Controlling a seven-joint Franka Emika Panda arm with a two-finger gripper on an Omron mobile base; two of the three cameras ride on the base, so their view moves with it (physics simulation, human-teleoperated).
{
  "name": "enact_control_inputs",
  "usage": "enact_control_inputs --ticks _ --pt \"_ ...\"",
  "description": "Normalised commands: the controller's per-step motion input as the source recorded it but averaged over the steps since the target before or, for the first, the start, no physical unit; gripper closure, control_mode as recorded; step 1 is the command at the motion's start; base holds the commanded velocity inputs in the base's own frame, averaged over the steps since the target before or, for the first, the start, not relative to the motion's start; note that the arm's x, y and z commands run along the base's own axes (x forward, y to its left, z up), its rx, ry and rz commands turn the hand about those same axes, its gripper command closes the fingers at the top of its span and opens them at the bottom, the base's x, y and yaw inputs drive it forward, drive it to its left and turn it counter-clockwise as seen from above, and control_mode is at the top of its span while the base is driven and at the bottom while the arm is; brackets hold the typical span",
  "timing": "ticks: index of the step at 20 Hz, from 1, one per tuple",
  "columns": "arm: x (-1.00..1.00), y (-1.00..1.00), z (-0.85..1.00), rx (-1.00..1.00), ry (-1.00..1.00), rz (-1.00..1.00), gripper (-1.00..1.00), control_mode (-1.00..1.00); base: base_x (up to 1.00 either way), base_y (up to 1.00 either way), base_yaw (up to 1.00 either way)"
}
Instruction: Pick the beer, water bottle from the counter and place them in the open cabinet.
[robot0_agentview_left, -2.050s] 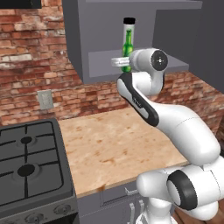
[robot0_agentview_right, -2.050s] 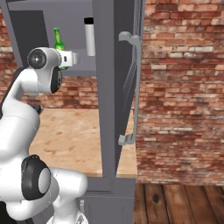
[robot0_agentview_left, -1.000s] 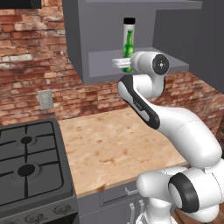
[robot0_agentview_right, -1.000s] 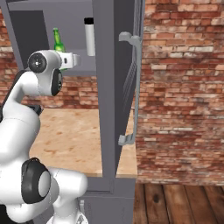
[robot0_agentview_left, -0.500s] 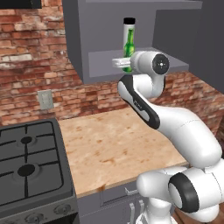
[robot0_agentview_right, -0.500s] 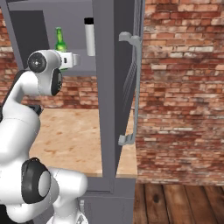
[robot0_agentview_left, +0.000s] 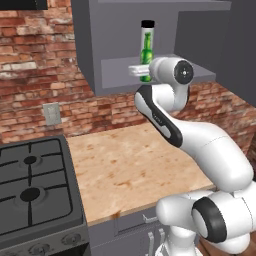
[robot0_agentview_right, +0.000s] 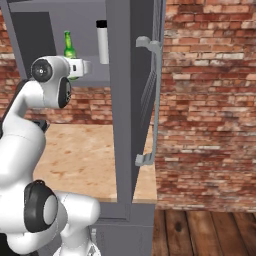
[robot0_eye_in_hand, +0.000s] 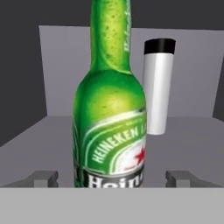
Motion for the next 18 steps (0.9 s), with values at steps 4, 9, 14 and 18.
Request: enact_control_inputs --ticks 4,9,14,18 --pt "-0.13 -0.02 0.18 0.00 0.00 -0.02 -1.00 -1.00 0.00 0.00 0.00" --pt "-0.48 -0.01 0.20 0.00 0.00 -0.01 -1.00 -1.00 0.00 0.00 0.00" --pt "-0.74 0.00 0.23 0.00 -0.04 0.00 -1.00 -1.00 0.00 0.00 0.00" --pt "-0.97 -0.05 0.29 0.00 -0.05 0.00 -1.00 -1.00 0.00 0.00 0.00"
